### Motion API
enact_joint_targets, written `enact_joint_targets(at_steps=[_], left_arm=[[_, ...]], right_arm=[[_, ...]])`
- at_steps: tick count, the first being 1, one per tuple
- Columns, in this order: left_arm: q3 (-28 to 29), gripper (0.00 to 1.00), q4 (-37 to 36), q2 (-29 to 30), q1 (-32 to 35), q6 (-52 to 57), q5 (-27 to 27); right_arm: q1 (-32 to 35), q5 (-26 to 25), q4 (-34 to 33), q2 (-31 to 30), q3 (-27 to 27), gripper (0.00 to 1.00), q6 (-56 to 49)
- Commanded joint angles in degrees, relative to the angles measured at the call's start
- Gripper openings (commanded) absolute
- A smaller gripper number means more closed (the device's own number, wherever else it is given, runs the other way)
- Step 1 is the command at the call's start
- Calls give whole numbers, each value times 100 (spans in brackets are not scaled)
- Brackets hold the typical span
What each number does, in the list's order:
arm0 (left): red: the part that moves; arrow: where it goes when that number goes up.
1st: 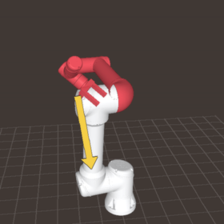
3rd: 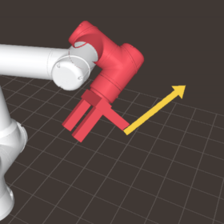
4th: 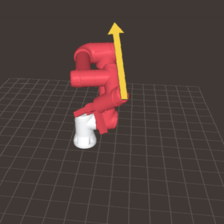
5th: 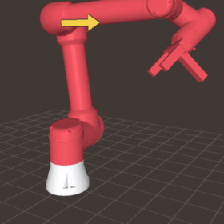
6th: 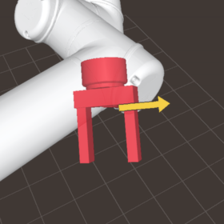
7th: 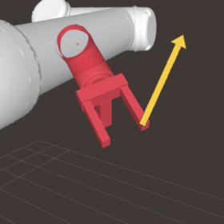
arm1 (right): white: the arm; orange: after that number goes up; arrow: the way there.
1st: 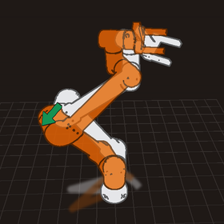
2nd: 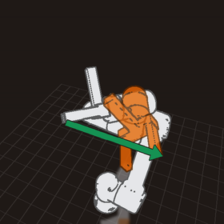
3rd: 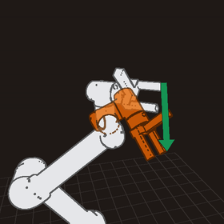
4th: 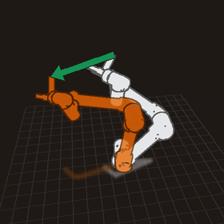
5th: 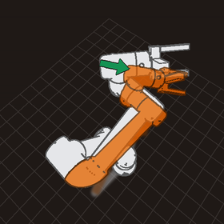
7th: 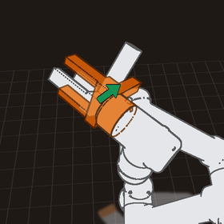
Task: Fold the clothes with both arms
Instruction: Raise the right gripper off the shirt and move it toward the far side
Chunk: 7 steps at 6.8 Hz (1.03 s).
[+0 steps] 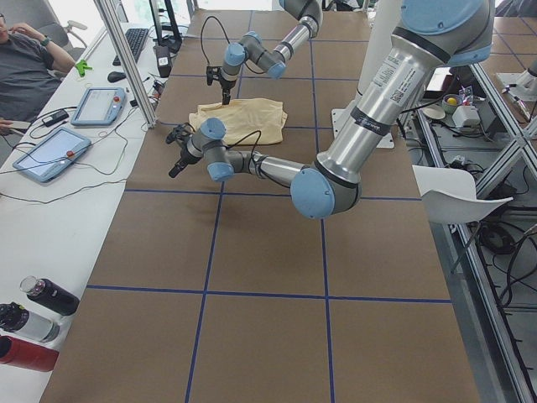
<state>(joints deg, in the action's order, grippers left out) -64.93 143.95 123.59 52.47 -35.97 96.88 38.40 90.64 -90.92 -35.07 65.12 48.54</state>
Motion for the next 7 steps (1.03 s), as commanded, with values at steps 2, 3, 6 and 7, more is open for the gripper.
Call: enact_joint_targets(at_steps=[2,3,6,7], left_arm=[[-63,100,10,7,0,3,-3],[-107,100,10,7,0,3,-3],[-151,100,2,-2,0,3,-3],[-160,100,2,-2,0,-6,-3]], right_arm=[[28,111,-216,-26,-87,100,-73],[28,112,-216,-70,-87,100,-82],[-16,243,-216,-79,-96,100,-56],[-34,244,-216,-79,-131,100,-47]])
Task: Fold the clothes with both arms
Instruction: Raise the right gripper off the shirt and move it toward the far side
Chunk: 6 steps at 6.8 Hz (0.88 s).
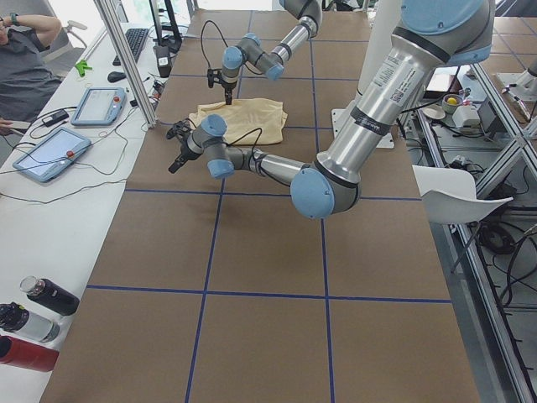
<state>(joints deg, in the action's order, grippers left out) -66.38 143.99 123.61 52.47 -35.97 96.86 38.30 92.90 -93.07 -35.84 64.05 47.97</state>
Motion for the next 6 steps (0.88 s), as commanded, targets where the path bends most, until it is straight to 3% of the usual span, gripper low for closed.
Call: enact_joint_targets(at_steps=[1,6], left_arm=[[-24,100,-2,-3,0,-7,0],[-68,100,-2,-3,0,-7,9]], right_arm=[[-24,18,0,-28,-59,100,1],[458,-35,-27,-317,-121,100,-490]])
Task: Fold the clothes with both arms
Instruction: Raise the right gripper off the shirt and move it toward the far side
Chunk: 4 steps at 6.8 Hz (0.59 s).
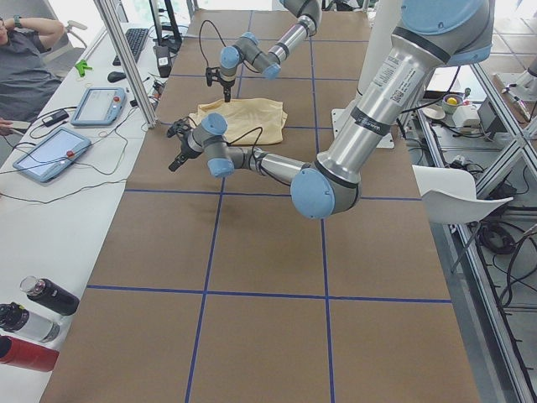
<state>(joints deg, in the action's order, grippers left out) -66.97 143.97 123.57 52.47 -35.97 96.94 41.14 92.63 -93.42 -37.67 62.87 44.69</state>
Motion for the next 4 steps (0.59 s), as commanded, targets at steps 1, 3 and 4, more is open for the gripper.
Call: enact_joint_targets(at_steps=[1,3,4], left_arm=[[-44,100,0,0,0,-6,52],[-383,100,-139,-9,0,-23,219],[-770,100,-454,-122,-9,-537,464]], right_arm=[[254,-17,8,-214,6,100,-241],[465,245,156,-136,233,100,-146],[518,699,262,-188,626,100,-14]])
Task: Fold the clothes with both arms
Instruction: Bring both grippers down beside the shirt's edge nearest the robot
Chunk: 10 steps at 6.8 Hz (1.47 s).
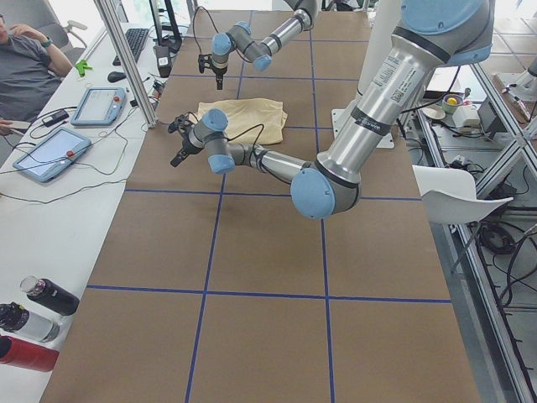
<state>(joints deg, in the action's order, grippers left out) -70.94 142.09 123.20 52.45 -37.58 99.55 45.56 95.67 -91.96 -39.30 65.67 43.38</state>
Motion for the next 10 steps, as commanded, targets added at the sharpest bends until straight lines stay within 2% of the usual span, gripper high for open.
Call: enact_joint_targets(at_steps=[1,3,4,5,6,8,9,10], left_arm=[[-1117,100,-983,-129,-24,-825,371],[-3022,100,-2696,-444,-802,-1784,355],[-3727,100,-2982,-715,-1294,-2275,338],[-3900,100,-2985,-875,-1882,-3124,-2],[-3832,100,-2994,-911,-2610,-3663,-867],[-3595,100,-3003,-1034,-3064,-3887,-1016],[-3281,100,-3003,-956,-3117,-4019,-1016],[-3121,100,-3003,-912,-3118,-4029,-1025]], right_arm=[[67,495,135,-251,907,100,466],[-309,488,135,-1329,2732,100,994],[-563,427,135,-1752,3489,100,1310],[-844,287,135,-2157,4149,100,1644],[-1213,-71,135,-2552,4661,100,1935],[-1785,-608,422,-2950,5016,100,2533],[-1875,-716,921,-3221,5009,100,2587],[-1875,-725,1074,-3337,5009,100,2579]])
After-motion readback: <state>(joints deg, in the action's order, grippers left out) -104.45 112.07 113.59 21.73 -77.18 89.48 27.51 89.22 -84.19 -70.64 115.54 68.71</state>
